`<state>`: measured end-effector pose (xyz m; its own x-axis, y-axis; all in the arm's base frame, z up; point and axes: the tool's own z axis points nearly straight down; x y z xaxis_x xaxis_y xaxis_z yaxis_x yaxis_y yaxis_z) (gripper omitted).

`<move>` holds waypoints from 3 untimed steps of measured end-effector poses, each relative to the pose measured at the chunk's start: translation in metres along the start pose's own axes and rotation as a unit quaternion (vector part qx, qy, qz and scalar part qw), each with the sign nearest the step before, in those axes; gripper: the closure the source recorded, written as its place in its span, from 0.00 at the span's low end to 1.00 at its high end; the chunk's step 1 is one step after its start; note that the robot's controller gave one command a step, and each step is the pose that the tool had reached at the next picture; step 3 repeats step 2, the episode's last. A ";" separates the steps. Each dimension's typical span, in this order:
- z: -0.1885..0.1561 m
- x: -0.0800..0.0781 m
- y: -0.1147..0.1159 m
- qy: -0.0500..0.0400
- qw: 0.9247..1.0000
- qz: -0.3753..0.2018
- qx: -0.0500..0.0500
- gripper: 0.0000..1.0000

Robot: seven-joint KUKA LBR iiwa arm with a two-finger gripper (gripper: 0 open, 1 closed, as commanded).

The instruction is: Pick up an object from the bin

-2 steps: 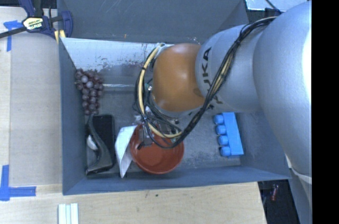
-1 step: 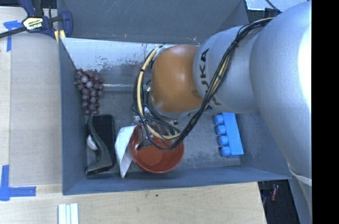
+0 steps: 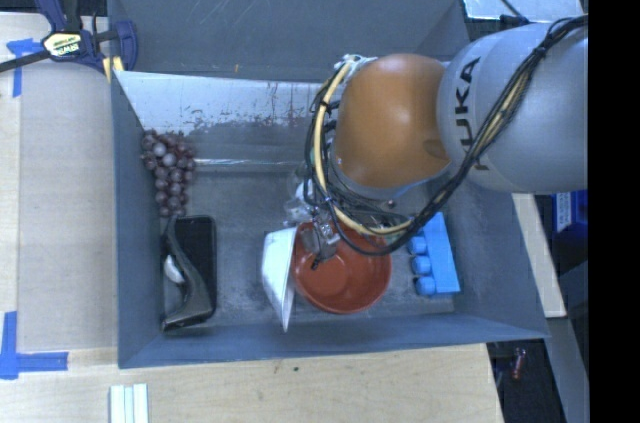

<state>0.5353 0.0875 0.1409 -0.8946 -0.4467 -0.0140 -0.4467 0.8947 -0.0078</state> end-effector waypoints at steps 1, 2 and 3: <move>0.034 -0.007 0.038 0.003 0.990 0.138 -0.002 1.00; -0.080 -0.009 0.013 0.002 0.997 0.081 -0.001 1.00; -0.080 -0.009 0.013 0.002 0.997 0.081 -0.001 1.00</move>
Offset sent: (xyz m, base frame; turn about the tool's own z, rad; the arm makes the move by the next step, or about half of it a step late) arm 0.0132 -0.0089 0.2258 0.0190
